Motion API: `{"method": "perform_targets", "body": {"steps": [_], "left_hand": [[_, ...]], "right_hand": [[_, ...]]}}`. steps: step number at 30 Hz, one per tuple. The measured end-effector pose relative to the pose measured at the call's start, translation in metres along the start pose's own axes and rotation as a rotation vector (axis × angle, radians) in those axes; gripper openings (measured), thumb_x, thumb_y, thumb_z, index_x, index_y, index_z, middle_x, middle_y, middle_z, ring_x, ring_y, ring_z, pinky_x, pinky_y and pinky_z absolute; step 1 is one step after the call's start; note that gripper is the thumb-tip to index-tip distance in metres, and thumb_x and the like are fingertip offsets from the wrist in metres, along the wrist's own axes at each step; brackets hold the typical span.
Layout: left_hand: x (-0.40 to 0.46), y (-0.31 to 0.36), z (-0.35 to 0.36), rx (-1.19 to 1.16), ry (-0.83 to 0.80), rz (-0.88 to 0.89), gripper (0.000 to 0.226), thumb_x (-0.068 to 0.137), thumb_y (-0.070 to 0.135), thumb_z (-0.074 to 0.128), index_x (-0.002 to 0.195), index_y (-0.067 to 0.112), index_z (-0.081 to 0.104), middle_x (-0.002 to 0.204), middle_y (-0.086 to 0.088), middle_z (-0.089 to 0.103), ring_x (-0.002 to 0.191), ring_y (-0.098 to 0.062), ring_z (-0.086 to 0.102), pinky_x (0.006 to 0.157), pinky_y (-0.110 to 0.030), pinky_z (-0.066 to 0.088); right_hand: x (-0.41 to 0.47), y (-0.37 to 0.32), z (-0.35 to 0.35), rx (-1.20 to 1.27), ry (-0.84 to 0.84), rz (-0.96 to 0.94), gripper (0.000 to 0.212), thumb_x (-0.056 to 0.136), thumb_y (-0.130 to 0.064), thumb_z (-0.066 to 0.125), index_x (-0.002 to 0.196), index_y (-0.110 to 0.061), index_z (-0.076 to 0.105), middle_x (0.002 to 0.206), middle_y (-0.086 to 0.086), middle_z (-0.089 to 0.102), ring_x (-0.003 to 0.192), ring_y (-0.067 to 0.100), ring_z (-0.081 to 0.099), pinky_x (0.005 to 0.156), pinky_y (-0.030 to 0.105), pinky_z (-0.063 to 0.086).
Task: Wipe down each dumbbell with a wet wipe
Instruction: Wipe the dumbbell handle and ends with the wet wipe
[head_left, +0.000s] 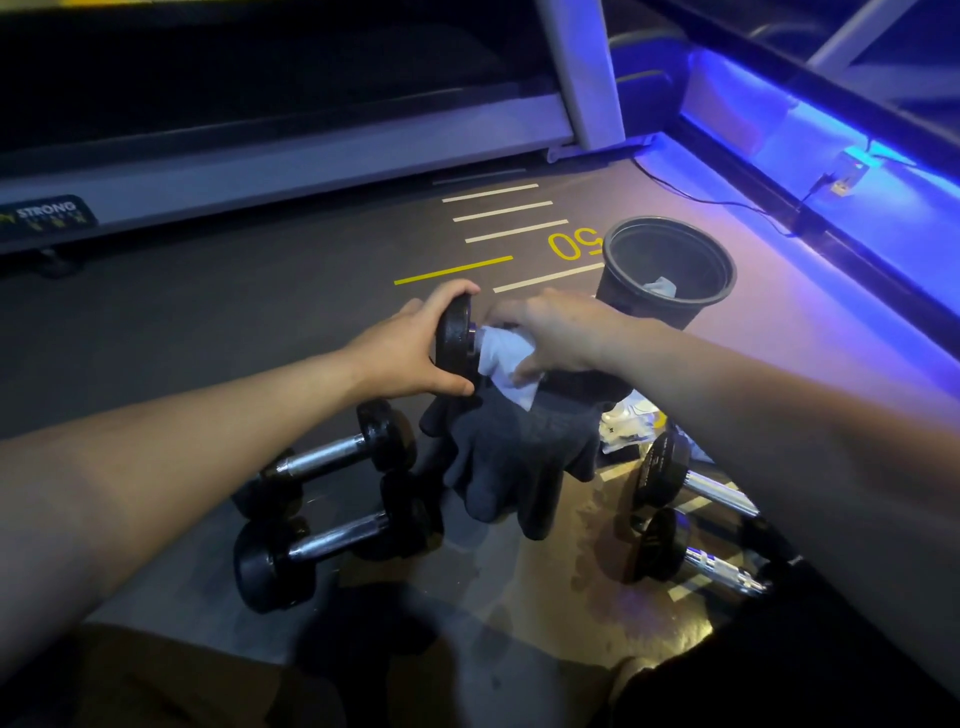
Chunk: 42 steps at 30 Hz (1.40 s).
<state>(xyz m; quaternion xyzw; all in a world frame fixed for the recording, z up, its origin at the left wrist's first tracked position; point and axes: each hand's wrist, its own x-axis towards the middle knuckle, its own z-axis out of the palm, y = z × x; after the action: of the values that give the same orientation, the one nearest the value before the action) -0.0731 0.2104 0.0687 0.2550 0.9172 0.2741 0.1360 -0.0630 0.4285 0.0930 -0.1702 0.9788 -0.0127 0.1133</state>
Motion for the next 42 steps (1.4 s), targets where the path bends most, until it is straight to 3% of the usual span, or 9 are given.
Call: {"method": "perform_targets", "body": {"steps": [6, 11, 18, 23, 27, 30, 35, 38, 42], "left_hand": [[0.0, -0.002, 0.001, -0.048, -0.006, 0.0, 0.104, 0.065, 0.043, 0.089, 0.142, 0.054, 0.021, 0.131, -0.006, 0.046, 0.114, -0.025, 0.055, 0.1, -0.042, 0.047], [0.004, -0.003, 0.001, -0.073, -0.011, 0.01, 0.105, 0.064, 0.043, 0.09, 0.143, 0.052, 0.022, 0.132, -0.006, 0.046, 0.119, -0.024, 0.052, 0.102, -0.04, 0.046], [0.003, -0.004, 0.001, -0.076, -0.001, 0.019, 0.104, 0.064, 0.041, 0.091, 0.143, 0.051, 0.024, 0.133, -0.004, 0.046, 0.119, -0.021, 0.052, 0.1, -0.038, 0.046], [0.003, -0.002, -0.002, -0.057, 0.009, 0.038, 0.102, 0.063, 0.04, 0.092, 0.142, 0.049, 0.028, 0.136, -0.001, 0.048, 0.122, -0.019, 0.05, 0.101, -0.036, 0.045], [0.003, 0.0, -0.003, -0.03, 0.015, 0.032, 0.102, 0.06, 0.042, 0.092, 0.139, 0.05, 0.029, 0.136, 0.001, 0.05, 0.124, -0.018, 0.051, 0.103, -0.041, 0.046], [0.003, 0.001, -0.002, -0.012, 0.017, 0.029, 0.102, 0.059, 0.043, 0.092, 0.137, 0.051, 0.029, 0.135, 0.0, 0.05, 0.124, -0.02, 0.051, 0.102, -0.043, 0.046], [0.003, 0.002, -0.004, -0.002, 0.014, 0.016, 0.102, 0.058, 0.045, 0.092, 0.137, 0.052, 0.028, 0.135, 0.001, 0.051, 0.124, -0.02, 0.051, 0.103, -0.043, 0.045], [0.003, 0.002, -0.005, -0.008, 0.006, 0.013, 0.102, 0.057, 0.046, 0.092, 0.136, 0.052, 0.029, 0.136, 0.001, 0.05, 0.124, -0.019, 0.051, 0.103, -0.044, 0.045], [0.002, 0.004, -0.005, -0.002, -0.005, -0.006, 0.102, 0.053, 0.052, 0.089, 0.135, 0.054, 0.027, 0.137, 0.0, 0.05, 0.125, -0.021, 0.052, 0.102, -0.045, 0.046]], "right_hand": [[0.006, -0.007, 0.002, -0.055, 0.04, -0.016, 0.046, 0.071, -0.052, 0.074, 0.105, -0.028, 0.053, 0.096, 0.004, 0.062, 0.101, 0.032, 0.057, 0.066, 0.037, 0.041], [0.011, -0.014, 0.009, -0.038, 0.04, 0.009, 0.068, 0.069, -0.077, 0.064, 0.111, -0.024, 0.054, 0.107, 0.01, 0.065, 0.105, 0.034, 0.058, 0.071, 0.038, 0.039], [0.012, -0.014, 0.01, 0.049, 0.016, 0.03, 0.056, 0.075, -0.053, 0.074, 0.122, -0.028, 0.056, 0.107, 0.007, 0.065, 0.109, 0.031, 0.057, 0.072, 0.034, 0.037], [0.011, -0.014, 0.007, -0.011, -0.019, 0.058, 0.04, 0.08, -0.041, 0.07, 0.117, -0.029, 0.059, 0.082, 0.0, 0.053, 0.103, 0.03, 0.059, 0.068, 0.034, 0.037], [0.01, -0.016, 0.005, -0.117, -0.049, 0.099, 0.037, 0.081, -0.037, 0.067, 0.114, -0.02, 0.061, 0.095, 0.006, 0.059, 0.094, 0.031, 0.061, 0.068, 0.034, 0.037], [0.009, -0.017, 0.005, -0.135, -0.088, 0.128, 0.032, 0.08, -0.032, 0.066, 0.109, -0.019, 0.062, 0.091, 0.005, 0.054, 0.083, 0.029, 0.053, 0.07, 0.034, 0.038], [0.007, -0.008, 0.001, -0.125, -0.164, 0.142, 0.031, 0.081, -0.035, 0.069, 0.103, -0.017, 0.058, 0.091, 0.004, 0.055, 0.092, 0.03, 0.059, 0.07, 0.034, 0.039], [0.005, 0.007, 0.0, -0.052, -0.245, 0.172, 0.026, 0.08, -0.036, 0.07, 0.09, -0.015, 0.059, 0.076, 0.001, 0.071, 0.076, 0.025, 0.066, 0.058, 0.029, 0.041], [0.003, 0.011, -0.001, -0.018, -0.276, 0.172, 0.022, 0.08, -0.035, 0.071, 0.085, -0.017, 0.059, 0.063, 0.002, 0.071, 0.058, 0.02, 0.066, 0.051, 0.025, 0.04]]}}
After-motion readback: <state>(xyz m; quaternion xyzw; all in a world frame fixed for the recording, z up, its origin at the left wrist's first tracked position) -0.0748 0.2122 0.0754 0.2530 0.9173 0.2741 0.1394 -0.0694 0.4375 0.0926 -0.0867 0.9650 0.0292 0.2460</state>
